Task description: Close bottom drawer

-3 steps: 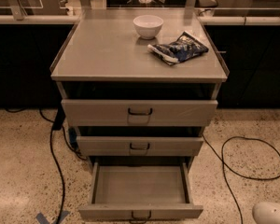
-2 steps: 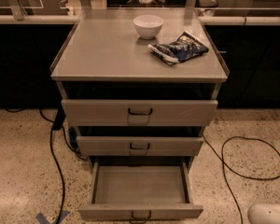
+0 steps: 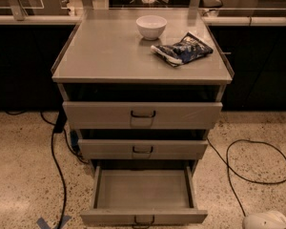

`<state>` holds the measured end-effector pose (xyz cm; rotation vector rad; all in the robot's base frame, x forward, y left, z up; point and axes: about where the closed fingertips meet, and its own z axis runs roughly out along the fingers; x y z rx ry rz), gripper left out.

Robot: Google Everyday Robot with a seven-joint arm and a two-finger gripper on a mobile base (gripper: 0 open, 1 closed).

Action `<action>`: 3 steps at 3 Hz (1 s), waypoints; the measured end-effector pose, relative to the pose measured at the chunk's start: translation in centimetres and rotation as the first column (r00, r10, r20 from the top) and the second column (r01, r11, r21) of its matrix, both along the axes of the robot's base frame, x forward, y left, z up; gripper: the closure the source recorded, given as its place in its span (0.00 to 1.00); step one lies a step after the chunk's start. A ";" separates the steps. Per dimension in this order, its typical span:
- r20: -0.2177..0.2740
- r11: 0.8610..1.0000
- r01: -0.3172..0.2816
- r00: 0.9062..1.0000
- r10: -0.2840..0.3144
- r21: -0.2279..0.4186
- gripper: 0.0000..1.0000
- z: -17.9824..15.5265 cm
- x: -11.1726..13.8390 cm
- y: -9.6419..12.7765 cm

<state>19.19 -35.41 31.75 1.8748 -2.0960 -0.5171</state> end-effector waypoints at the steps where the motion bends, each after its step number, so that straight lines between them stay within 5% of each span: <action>1: 0.023 0.997 -0.079 0.997 0.079 0.007 0.00 0.4 0.1 1.7; 3: 0.083 0.992 -0.112 0.991 0.106 0.063 0.00 -1.1 0.6 4.6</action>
Offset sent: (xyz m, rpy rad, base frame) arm 0.0088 0.0541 -0.0079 0.0352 -0.0566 0.1755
